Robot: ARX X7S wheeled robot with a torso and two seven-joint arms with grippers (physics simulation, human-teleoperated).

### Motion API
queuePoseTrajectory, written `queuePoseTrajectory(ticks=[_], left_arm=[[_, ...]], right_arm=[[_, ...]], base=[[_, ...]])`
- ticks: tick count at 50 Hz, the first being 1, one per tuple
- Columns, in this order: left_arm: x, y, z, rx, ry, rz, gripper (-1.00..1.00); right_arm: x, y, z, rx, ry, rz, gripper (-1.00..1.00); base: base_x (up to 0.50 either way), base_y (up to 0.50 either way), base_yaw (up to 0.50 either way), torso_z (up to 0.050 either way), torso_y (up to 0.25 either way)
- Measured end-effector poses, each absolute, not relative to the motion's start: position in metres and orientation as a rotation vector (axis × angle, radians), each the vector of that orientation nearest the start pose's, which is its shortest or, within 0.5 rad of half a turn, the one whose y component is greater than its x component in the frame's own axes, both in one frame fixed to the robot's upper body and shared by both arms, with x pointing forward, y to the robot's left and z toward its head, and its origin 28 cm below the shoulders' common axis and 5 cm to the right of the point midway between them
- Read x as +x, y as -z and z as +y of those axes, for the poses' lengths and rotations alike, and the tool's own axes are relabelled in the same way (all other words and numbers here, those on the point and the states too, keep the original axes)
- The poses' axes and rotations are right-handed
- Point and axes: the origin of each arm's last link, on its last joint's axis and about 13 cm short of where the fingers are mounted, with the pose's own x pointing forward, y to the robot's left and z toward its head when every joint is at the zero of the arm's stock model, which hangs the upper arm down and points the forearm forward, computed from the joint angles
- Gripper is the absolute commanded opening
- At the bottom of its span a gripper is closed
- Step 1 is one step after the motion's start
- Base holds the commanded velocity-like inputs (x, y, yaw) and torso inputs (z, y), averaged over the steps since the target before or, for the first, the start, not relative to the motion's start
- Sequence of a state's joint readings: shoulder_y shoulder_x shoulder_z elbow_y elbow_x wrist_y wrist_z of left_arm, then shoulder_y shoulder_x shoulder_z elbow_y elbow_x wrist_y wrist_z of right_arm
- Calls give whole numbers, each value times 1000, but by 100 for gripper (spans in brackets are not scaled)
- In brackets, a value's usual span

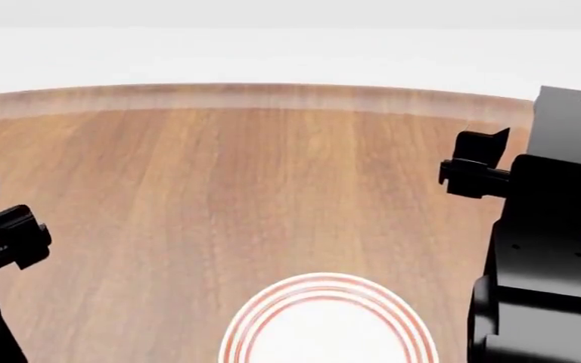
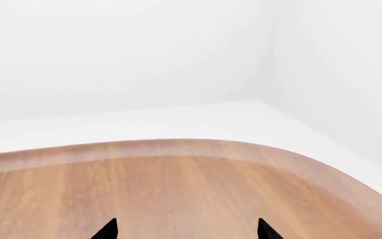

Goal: Pick up the red mug and put it on the plate

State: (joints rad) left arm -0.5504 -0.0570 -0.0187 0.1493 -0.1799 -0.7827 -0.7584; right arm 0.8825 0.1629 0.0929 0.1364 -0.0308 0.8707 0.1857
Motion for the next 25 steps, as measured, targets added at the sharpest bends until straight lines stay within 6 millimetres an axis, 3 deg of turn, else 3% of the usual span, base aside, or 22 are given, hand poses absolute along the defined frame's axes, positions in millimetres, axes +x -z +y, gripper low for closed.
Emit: queuePoseTrajectory(ticks=[25], left_arm=[[313,-110,218,-77,-671,250,100]], right_arm=[[355,-187,-166,-54,392,137,100]], base=[[0,0,0,0,0]])
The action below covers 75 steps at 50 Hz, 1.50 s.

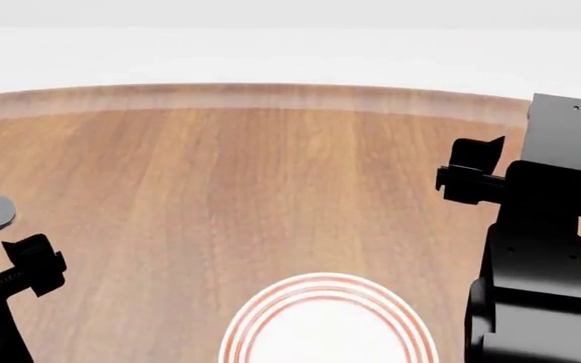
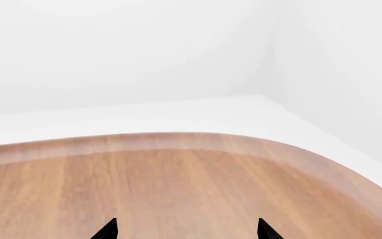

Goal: Pick up the red mug and put it on the plate

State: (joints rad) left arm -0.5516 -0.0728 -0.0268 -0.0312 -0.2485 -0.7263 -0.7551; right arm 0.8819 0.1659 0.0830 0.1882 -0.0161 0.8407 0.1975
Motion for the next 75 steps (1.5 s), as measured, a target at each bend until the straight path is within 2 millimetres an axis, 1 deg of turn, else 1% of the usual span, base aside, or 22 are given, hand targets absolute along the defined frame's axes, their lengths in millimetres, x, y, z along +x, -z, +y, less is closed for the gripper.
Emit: queuePoseTrajectory(ticks=[17,49,75], left_arm=[[317,-101,225,-87,-709,280,100],[320,-73,238,-95,-757,360,100],[341,-48,247,-85,-775,451,100]], right_arm=[[357,-183,-166,-54,390,148,100],[361,-175,-165,-48,387,166,100],[363,-170,-166,-46,384,181,100]], base=[[0,0,0,0,0],[0,0,0,0,0],[0,0,0,0,0]])
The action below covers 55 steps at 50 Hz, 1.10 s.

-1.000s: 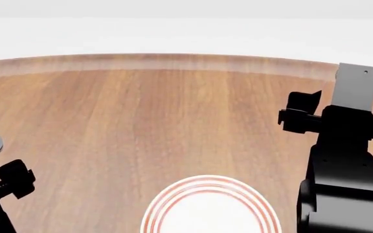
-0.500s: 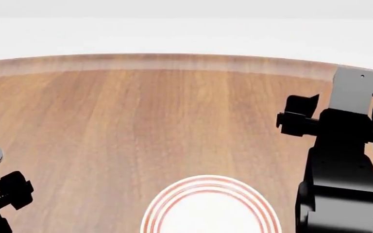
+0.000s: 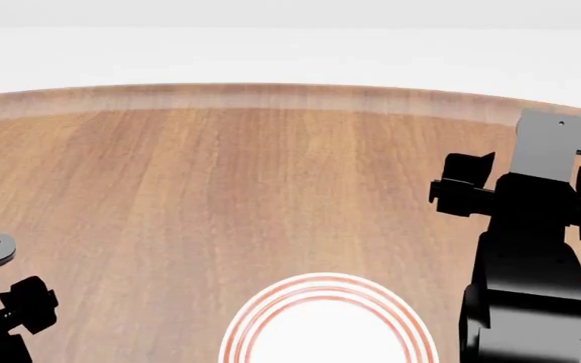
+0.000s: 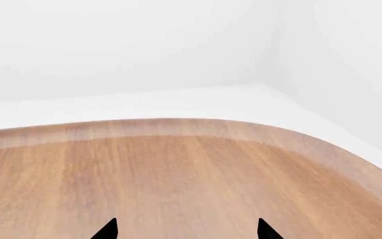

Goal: Pick up the red mug and put it on the plate

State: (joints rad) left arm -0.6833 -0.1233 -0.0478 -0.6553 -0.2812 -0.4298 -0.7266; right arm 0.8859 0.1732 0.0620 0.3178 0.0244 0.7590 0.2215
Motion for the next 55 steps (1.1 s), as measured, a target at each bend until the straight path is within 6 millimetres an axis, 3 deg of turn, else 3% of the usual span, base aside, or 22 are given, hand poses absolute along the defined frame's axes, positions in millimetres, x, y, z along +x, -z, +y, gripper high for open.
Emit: queuePoseTrajectory(ticks=[26,55], left_arm=[[354,-27,256,-104,-820,520,100],[350,-17,264,-106,-876,569,100]], right_arm=[[365,-164,-166,-43,382,194,100],[367,-159,-166,-40,376,205,100]], base=[[0,0,0,0,0],[0,0,0,0,0]])
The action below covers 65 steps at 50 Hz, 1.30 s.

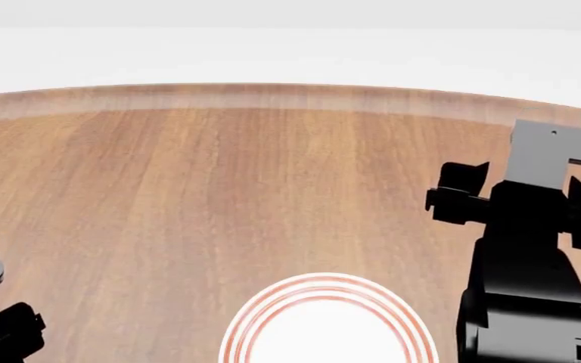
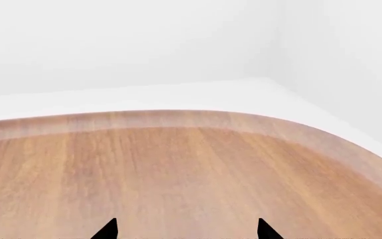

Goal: Pick up the red mug and put it on the plate

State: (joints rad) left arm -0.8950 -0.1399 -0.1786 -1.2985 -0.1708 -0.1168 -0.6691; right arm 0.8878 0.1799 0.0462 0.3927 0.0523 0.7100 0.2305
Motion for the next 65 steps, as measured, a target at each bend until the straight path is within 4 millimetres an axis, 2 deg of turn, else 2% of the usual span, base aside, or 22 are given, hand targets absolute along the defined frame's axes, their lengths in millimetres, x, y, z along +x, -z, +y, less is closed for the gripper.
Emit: queuePoseTrajectory(ticks=[18,19,46,54,65], left_arm=[[348,-14,263,-72,-848,596,100],[347,-13,262,-71,-847,598,-100],[346,-12,261,-54,-828,612,-100],[347,-13,263,-15,-734,591,-100],[354,-29,261,17,-529,528,-100]], right_arm=[[369,-153,-166,-40,375,215,100],[369,-153,-166,-40,375,215,100],[370,-146,-167,-38,380,227,100],[371,-144,-167,-39,378,232,100],[371,-143,-166,-39,377,236,100]], base=[[0,0,0,0,0],[0,0,0,0,0],[0,0,0,0,0],[0,0,0,0,0],[0,0,0,0,0]])
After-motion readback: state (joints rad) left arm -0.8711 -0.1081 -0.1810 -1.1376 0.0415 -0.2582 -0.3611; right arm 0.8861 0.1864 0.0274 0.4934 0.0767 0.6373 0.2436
